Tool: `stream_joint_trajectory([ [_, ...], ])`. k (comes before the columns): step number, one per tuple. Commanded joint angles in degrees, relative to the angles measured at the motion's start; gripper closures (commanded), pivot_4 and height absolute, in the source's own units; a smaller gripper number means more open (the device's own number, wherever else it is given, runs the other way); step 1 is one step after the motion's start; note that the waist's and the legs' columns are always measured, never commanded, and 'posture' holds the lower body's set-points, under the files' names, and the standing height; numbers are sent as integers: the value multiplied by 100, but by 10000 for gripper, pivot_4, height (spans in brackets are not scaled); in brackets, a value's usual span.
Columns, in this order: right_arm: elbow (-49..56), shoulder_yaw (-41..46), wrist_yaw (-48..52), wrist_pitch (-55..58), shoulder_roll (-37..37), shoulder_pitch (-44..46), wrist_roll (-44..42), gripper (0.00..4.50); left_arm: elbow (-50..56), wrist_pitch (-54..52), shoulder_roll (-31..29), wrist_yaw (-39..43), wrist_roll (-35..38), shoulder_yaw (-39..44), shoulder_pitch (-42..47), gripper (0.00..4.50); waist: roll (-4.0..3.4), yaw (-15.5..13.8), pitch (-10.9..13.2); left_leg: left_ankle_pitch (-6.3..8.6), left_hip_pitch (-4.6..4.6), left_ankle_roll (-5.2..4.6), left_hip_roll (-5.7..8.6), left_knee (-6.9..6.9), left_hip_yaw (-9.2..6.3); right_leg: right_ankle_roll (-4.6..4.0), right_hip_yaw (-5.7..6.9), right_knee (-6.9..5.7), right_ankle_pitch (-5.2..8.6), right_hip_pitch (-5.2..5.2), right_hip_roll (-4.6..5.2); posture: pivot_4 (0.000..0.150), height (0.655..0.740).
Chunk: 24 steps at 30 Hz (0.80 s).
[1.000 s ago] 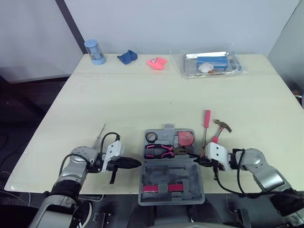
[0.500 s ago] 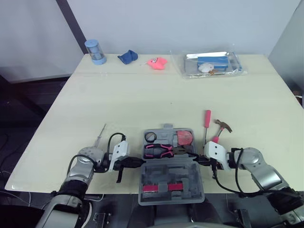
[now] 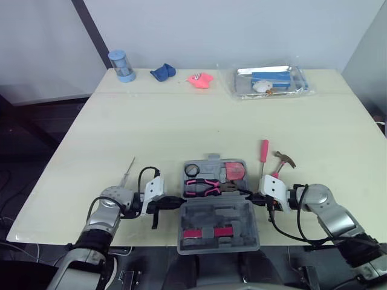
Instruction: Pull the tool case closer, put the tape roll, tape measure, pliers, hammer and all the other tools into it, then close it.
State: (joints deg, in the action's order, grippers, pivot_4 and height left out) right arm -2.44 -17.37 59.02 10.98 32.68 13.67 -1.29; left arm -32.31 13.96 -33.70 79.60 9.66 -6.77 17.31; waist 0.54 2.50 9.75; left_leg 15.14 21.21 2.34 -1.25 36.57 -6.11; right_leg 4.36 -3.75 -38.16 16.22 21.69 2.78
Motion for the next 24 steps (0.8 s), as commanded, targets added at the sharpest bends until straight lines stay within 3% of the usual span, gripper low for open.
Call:
stream_joint_trajectory([
  [1, 29, 15, -152, -99, -209, 240, -28, 44251, 171, 7, 114, -180, 25, 26, 234, 44931, 0, 3, 0, 0, 0, 0, 0, 1, 0, 0, 0, -1, 0, 1, 0, 1500, 7400],
  [24, -406, 83, -513, -229, -450, 496, 227, 44251, -321, 6, 484, -653, -390, -127, 777, 44931, 0, -12, 0, -1, 2, 1, 4, 8, -4, 0, 2, -6, -1, -1, 1, 1500, 7400],
])
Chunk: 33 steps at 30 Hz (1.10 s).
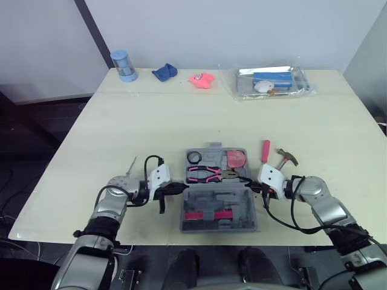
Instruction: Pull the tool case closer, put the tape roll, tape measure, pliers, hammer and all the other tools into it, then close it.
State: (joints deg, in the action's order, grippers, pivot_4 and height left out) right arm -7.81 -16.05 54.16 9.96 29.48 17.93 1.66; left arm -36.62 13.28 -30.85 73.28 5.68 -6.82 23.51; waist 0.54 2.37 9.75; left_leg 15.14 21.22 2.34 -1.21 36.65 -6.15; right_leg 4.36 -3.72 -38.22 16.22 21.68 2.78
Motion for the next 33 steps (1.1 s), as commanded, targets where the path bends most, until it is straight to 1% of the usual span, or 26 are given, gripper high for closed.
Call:
stream_joint_trajectory([
  [1, 130, -40, -31, -127, -132, 68, -67, 44251, 95, 73, 220, -25, 3, -126, 182, 44931, 0, 1, 0, 0, 0, 0, 0, 0, 0, 0, 0, 0, 0, 0, 0, 1500, 7400],
  [33, 184, -46, 14, 24, -276, 41, -110, 44251, -5, 157, 83, -11, -3, 1, 162, 44931, 0, 10, 0, 0, 4, 0, 1, 2, -8, 0, 6, 0, 0, 1, 0, 1500, 7400],
])
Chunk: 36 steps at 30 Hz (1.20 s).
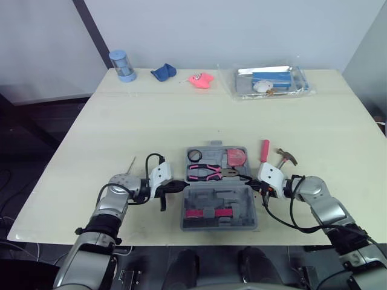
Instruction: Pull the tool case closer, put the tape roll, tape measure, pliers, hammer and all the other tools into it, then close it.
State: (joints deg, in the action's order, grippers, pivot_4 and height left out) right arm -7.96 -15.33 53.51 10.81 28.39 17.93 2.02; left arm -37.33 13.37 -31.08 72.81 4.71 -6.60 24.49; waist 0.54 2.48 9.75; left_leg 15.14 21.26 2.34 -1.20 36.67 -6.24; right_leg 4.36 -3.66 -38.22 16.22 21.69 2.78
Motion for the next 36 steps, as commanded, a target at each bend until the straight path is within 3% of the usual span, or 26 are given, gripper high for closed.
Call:
stream_joint_trajectory([
  [1, 201, -117, 79, -59, -167, 38, -145, 44251, 63, 151, 106, 34, 94, -20, 63, 44931, 0, 0, 0, 0, 0, 0, 0, 0, 0, 0, 0, 0, 0, 0, 0, 1500, 7400],
  [17, 277, -140, 136, 103, -111, -36, -131, 44251, -102, 282, 47, -22, 80, 40, 68, 44931, 0, 5, 0, 0, 0, 0, 0, 0, 0, 0, 0, 0, 0, 0, 0, 1500, 7400],
  [36, 514, 208, 136, 41, 455, -156, -220, 44251, -203, 365, -88, -177, 97, 187, -2, 44931, 0, 1, 0, 0, 1, 0, 0, 0, -1, 0, 1, 0, 0, 0, 0, 1500, 7400],
])
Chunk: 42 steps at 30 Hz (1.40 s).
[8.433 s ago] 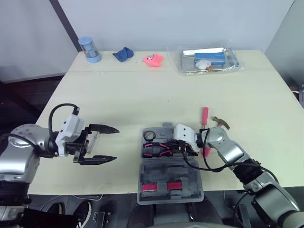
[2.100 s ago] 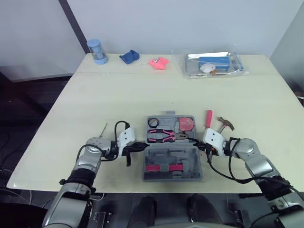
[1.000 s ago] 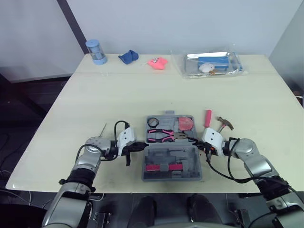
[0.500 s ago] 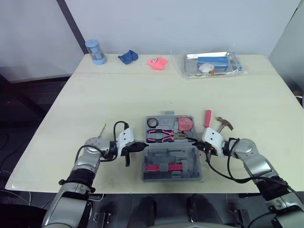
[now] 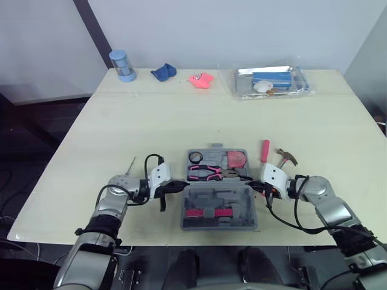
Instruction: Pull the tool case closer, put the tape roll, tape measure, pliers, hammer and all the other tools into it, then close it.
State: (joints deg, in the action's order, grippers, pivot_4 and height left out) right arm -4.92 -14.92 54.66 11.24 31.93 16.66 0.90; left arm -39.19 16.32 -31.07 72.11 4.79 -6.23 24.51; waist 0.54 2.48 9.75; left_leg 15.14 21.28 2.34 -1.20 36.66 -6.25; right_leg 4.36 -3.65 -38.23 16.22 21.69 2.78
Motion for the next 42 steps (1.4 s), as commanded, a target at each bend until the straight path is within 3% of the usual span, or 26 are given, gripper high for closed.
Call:
stream_joint_trajectory([
  [1, 219, 179, 11, -1, 116, -37, -121, 44251, -15, 74, -98, -107, 92, 154, -14, 44931, 0, 0, 0, 0, 0, 0, 0, 0, 0, 0, 0, 0, 0, 0, 0, 1500, 7400],
  [8, 467, 389, -54, 46, 117, -97, -396, 44251, 139, 28, -201, -116, 203, 250, -123, 44931, 0, 5, 0, 0, 0, 0, 0, 0, -1, 0, 0, 0, 0, 0, 0, 1500, 7400],
  [13, 906, 814, -66, 132, 177, -325, -822, 44251, 681, -185, -402, 11, 663, 576, -406, 44931, 0, 1, 0, 0, 3, 0, 0, -1, -4, 0, 2, 1, 0, 1, 0, 1500, 7400],
  [17, 1280, 1438, -218, 104, 181, -731, -1310, 44251, 1507, -691, -574, 31, 1367, 1103, -838, 44931, -1, -6, 1, 0, 14, 0, 0, 0, -16, 0, 14, 4, 0, 2, 2, 1500, 7400],
  [23, 1711, 3090, -595, -245, 92, -2115, -2111, 44251, 2572, -1634, -854, -802, 2389, 2694, -2177, 44931, -3, -6, 2, 1, 34, -1, -1, -3, -40, -1, 41, 20, 1, 4, 7, 1500, 7400],
  [26, 1753, 3647, -650, -483, -10, -2751, -2336, 45000, 2729, -1746, -911, -1030, 2518, 3218, -2745, 37724, -5, -13, 2, 1, 33, -1, -1, -4, -38, -1, 41, 19, 1, 3, 8, 1500, 7400],
  [28, 1736, 3949, -656, -630, -62, -3150, -2431, 45000, 2845, -1799, -888, -1183, 2574, 3491, -3077, 28424, -5, -13, 2, 1, 30, -1, -1, -5, -37, -2, 41, 20, 1, 1, 8, 1500, 7400],
  [33, 1516, 4662, -614, -975, -277, -4056, -2727, 22429, 2938, -1816, -704, -1549, 2678, 4158, -3951, 3503, -5, -15, 2, 1, 29, -1, -1, -5, -35, -2, 39, 21, 2, 0, 9, 1500, 7400],
  [34, 1430, 4768, -597, -1027, -324, -4185, -2795, 18215, 2864, -1798, -663, -1603, 2685, 4265, -4081, 282, -5, -15, 1, 1, 28, -1, -1, -6, -34, -3, 38, 21, 2, 0, 9, 1500, 7400],
  [37, 1110, 4996, -567, -1183, -446, -4487, -2910, 2356, 2602, -1712, -574, -1701, 2614, 4447, -4414, 0, -4, -11, 1, 1, 26, -1, -1, -7, -30, -3, 34, 22, 2, -1, 8, 1500, 7400],
  [38, 978, 5061, -560, -1235, -482, -4567, -2928, 389, 2477, -1638, -556, -1700, 2545, 4466, -4509, 0, -5, -12, -1, 1, 25, -1, -1, -7, -28, -3, 33, 22, 3, 0, 8, 1500, 7400],
  [42, 557, 5170, -455, -1527, -468, -4727, -2881, 389, 2581, -1609, -362, -1915, 2560, 4461, -4694, 0, -3, -13, -2, 1, 23, 0, -1, -9, -23, -3, 29, 26, 4, -1, 9, 1500, 7400],
])
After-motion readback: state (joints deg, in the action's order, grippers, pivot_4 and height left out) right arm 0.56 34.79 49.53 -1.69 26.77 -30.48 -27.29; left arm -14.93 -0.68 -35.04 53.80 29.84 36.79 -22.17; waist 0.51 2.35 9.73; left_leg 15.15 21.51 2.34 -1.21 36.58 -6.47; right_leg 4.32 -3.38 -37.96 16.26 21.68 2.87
